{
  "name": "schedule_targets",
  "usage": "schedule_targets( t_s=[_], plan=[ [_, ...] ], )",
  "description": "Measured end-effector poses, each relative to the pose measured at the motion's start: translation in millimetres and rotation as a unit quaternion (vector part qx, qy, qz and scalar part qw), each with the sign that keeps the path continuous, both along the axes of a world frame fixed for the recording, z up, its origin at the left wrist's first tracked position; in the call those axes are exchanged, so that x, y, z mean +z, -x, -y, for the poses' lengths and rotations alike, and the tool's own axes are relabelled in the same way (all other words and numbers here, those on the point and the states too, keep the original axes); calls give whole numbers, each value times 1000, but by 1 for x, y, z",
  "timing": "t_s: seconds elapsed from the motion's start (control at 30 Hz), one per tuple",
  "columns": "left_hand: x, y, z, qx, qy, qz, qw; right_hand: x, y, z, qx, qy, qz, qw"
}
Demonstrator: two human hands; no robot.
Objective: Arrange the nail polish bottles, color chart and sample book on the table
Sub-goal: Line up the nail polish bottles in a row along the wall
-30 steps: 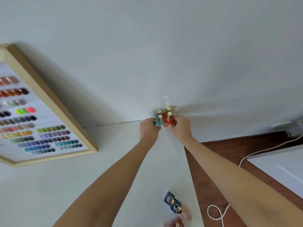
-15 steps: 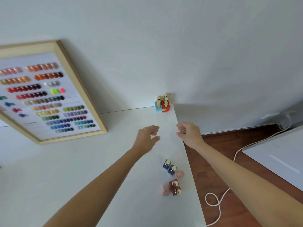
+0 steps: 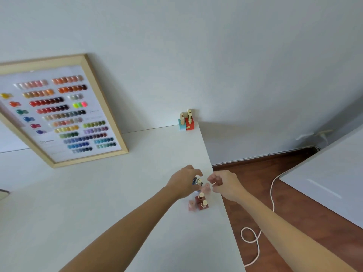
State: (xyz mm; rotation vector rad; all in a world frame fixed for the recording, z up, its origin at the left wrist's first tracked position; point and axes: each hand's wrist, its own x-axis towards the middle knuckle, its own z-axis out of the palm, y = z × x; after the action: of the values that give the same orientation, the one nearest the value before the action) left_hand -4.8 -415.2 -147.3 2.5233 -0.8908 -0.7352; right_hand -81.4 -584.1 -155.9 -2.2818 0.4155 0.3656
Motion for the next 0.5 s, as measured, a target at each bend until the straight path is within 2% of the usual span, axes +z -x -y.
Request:
schedule_targets(
  t_s=[0.23,0.5],
  plan=[
    [-4,9,9,49,-9,25,998,-2,7,-8,-25,-20,30,999],
    [0,6,-2,42,-17,44,998,-3,9,-15,0,-12,58,998]
  ],
)
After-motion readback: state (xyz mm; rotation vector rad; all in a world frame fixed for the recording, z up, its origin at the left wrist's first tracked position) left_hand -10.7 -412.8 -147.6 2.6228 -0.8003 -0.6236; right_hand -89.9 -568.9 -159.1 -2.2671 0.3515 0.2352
